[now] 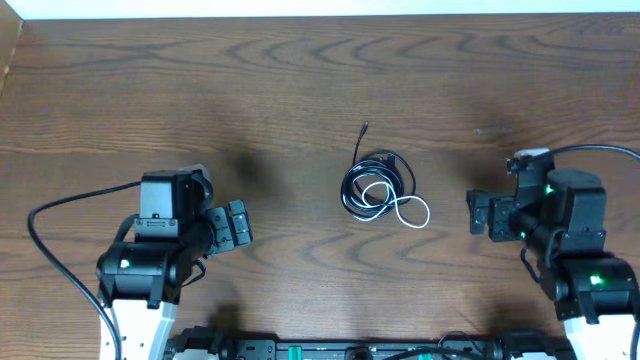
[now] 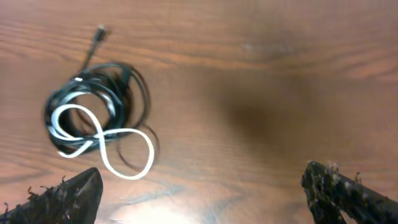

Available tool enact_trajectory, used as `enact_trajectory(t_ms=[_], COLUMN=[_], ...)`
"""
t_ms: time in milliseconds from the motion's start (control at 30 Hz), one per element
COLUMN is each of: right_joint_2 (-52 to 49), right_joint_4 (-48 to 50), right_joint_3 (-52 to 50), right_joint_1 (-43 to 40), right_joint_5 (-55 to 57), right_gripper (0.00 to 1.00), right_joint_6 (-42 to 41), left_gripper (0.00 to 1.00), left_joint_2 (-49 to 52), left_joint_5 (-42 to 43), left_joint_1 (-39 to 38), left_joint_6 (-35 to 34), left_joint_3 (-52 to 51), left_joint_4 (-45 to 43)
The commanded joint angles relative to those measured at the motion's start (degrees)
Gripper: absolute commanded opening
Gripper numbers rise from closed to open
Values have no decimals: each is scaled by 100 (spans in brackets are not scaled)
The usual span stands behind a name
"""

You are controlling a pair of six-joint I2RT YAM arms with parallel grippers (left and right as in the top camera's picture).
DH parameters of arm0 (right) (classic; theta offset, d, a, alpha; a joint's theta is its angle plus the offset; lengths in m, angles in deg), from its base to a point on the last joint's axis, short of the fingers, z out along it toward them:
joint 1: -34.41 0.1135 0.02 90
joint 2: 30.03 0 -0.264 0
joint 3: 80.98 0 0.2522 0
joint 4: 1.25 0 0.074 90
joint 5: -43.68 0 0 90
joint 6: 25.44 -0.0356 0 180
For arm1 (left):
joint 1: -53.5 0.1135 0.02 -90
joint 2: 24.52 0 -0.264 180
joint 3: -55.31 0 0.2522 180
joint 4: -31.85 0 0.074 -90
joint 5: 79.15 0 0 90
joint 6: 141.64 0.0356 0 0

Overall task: Untangle cables
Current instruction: 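Move both grippers toward the tangled black and white cable bundle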

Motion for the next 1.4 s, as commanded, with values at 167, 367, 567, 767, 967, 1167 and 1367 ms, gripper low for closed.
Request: enact_trajectory(t_ms=[167,367,567,767,967,1167,1367], right_joint_2=[-87,-385,-385,-385,-385,-385,-385], right_joint_4=[426,404,389,387,382,380,380], right_joint_3=[129,129,127,127,127,127,127], right_joint_1=[-17,-17,-17,-17,-17,-17,-17], right_joint_5=[-765,-748,-745,-748,-750,-750,-750], right_gripper=[99,99,99,99,99,99,99], right_joint_6=[-59,-59,-59,-59,-59,-61,-61], left_gripper=[99,99,77,75,56,34,60], left_joint_2=[118,1731,3442,4760,5101,5132,5132], left_joint_5=[1036,402,1054,1038,822,691,-66], left_joint_1=[-103,-1547,-2402,-2933,-3171,-3187,-3187], left_joint_6=[-109,243,188,81,81,33,-608], left_joint_3=[138,555,555,555,553,542,542], left_joint_4=[-1471,-2022,-3213,-3899,-4212,-4214,-4347])
